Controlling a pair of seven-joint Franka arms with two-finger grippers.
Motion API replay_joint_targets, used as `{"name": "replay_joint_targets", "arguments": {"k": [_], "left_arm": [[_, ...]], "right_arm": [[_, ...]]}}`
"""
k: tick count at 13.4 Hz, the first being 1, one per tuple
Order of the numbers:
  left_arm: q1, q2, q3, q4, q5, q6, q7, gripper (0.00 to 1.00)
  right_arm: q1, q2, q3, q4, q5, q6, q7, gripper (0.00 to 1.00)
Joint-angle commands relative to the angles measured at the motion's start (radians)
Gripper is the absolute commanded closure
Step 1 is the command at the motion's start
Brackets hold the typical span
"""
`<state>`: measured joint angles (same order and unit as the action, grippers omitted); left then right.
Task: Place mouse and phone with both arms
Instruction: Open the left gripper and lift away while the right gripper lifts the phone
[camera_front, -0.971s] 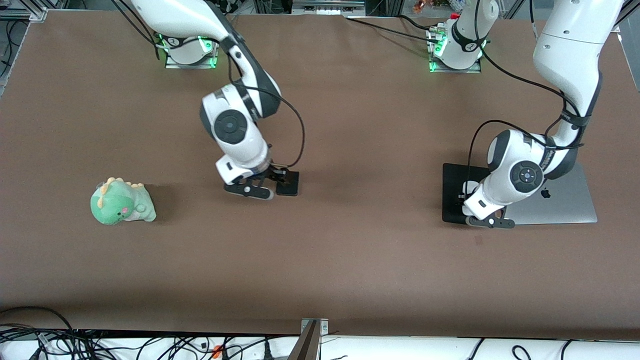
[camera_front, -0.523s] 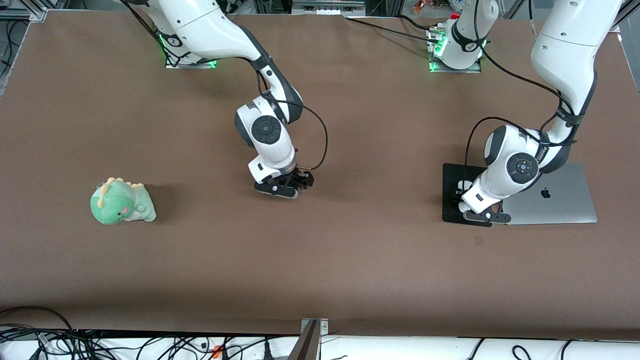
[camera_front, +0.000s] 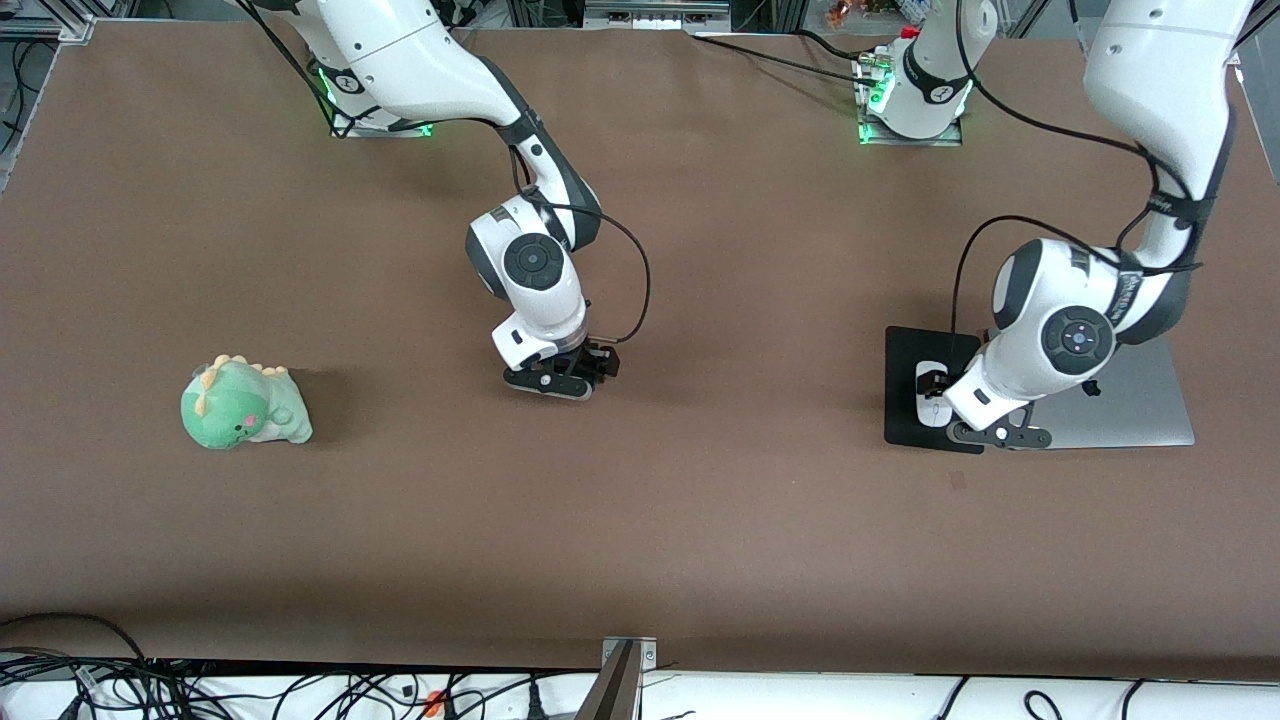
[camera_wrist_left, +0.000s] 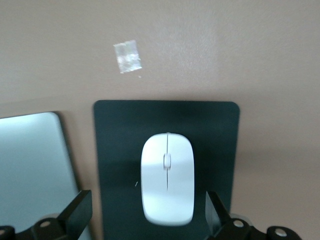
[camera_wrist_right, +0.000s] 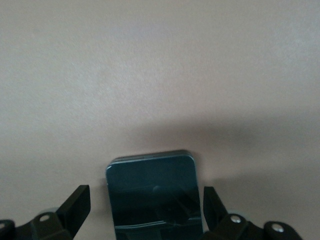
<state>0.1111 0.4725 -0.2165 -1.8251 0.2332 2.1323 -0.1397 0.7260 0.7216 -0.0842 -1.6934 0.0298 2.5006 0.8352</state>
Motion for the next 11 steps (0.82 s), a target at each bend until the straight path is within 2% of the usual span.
{"name": "replay_joint_targets", "arguments": {"k": [1,5,6,7,9,10,11], "left_arm": [[-0.001,-0.003,-0.039,0.195,-0.002,-0.264,0.014,0.0],[-0.001,-0.023,-0.072,0.475,-0.002,-0.591,0.014,0.0],[0.001,-0.038,-0.076,0.528,-0.002,-0.645,0.014,0.0],[0.001,-0.061,-0.075,0.573,-0.003,-0.667,0.014,0.0],[0.007,-0.118,-0.076,0.596,-0.008,-0.689,0.015,0.0],[0.01,-0.136,-0.076,0.598,-0.02,-0.687,0.018,0.0],[0.006,-0.14,-0.079,0.601,-0.026,-0.689,0.015,0.0]], "right_arm": [[0.023,-0.027,-0.011,-0.057,-0.021,0.004,0.024,0.0],[0.03,-0.024,-0.009,-0.061,-0.021,0.011,0.028,0.01],[0.03,-0.024,-0.009,-0.061,-0.021,0.011,0.028,0.09],[0.03,-0.024,-0.009,-0.061,-0.021,0.009,0.022,0.25],[0.026,-0.03,-0.014,-0.06,-0.021,0.001,-0.016,0.54],[0.026,-0.043,-0.031,-0.06,-0.021,-0.005,-0.043,0.63],[0.024,-0.065,-0.052,-0.052,-0.021,-0.044,-0.068,0.63]]}}
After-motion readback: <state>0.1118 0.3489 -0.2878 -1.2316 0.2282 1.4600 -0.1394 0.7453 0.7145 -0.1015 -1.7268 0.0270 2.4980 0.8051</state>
